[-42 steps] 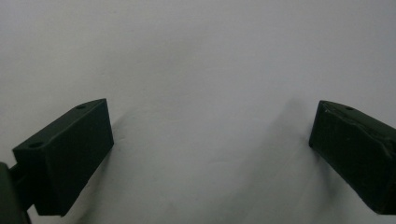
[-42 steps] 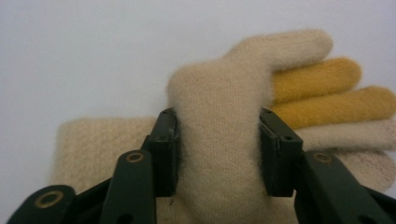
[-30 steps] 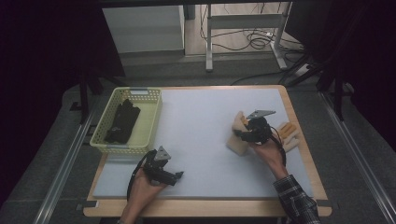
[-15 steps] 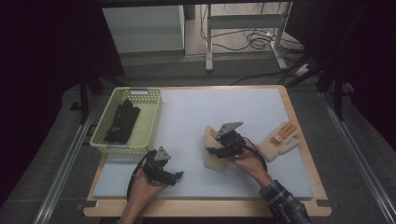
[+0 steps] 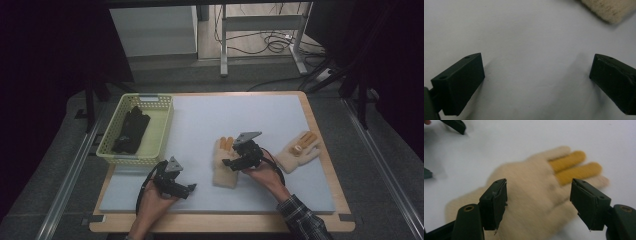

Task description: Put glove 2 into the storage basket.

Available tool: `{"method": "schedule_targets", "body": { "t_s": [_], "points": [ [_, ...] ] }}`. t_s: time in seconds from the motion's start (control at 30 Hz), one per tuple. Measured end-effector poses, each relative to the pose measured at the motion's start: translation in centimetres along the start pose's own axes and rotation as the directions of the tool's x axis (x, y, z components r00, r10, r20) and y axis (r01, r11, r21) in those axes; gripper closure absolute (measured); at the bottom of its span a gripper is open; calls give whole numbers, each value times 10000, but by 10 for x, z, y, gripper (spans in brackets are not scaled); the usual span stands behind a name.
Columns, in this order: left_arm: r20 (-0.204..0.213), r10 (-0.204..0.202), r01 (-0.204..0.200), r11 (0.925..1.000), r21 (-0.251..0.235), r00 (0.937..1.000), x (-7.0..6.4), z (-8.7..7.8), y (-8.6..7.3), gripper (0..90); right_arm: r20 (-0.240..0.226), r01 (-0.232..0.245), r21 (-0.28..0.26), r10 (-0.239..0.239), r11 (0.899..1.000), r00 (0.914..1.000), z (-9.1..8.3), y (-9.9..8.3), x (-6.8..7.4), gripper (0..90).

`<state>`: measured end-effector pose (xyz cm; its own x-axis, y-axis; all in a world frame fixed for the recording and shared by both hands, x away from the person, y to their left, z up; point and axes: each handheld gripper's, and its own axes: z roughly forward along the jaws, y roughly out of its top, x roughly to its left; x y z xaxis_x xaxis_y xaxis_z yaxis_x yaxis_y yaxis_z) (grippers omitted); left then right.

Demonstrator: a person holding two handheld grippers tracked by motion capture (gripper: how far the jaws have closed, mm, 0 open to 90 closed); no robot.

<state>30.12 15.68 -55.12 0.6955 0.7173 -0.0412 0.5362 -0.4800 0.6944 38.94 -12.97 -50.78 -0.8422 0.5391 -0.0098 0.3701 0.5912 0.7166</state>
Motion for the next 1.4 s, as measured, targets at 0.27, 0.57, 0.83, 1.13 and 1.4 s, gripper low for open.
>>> {"method": "schedule_targets", "body": {
  "t_s": [0.27, 0.57, 0.83, 1.13, 1.4],
  "points": [
    [0, -3, 3, 10000, 2, 10000, 0, 0, 0, 0, 527, -834, -292, 849, 9961, 9950, -15, -13, -19, 300],
    [0, -1, 1, 10000, 2, 10000, 0, 0, 0, 0, 1307, -1205, -450, 1254, 9917, 9835, -40, -26, -39, 300],
    [2, -3, 3, 10000, 4, 10000, 0, 0, 0, 0, 2318, -1704, -451, 1762, 9843, 9567, -70, -44, -59, 315],
    [-1, 5, -5, 10000, 5, 10000, 0, 0, 0, 0, 3297, -2636, -442, 2631, 9636, 9067, -111, -72, -86, 372],
    [0, 3, -3, 10000, 5, 10000, 0, 0, 0, 0, 3828, -3248, -580, 3215, 9440, 8661, -130, -95, -106, 373]
  ]
}}
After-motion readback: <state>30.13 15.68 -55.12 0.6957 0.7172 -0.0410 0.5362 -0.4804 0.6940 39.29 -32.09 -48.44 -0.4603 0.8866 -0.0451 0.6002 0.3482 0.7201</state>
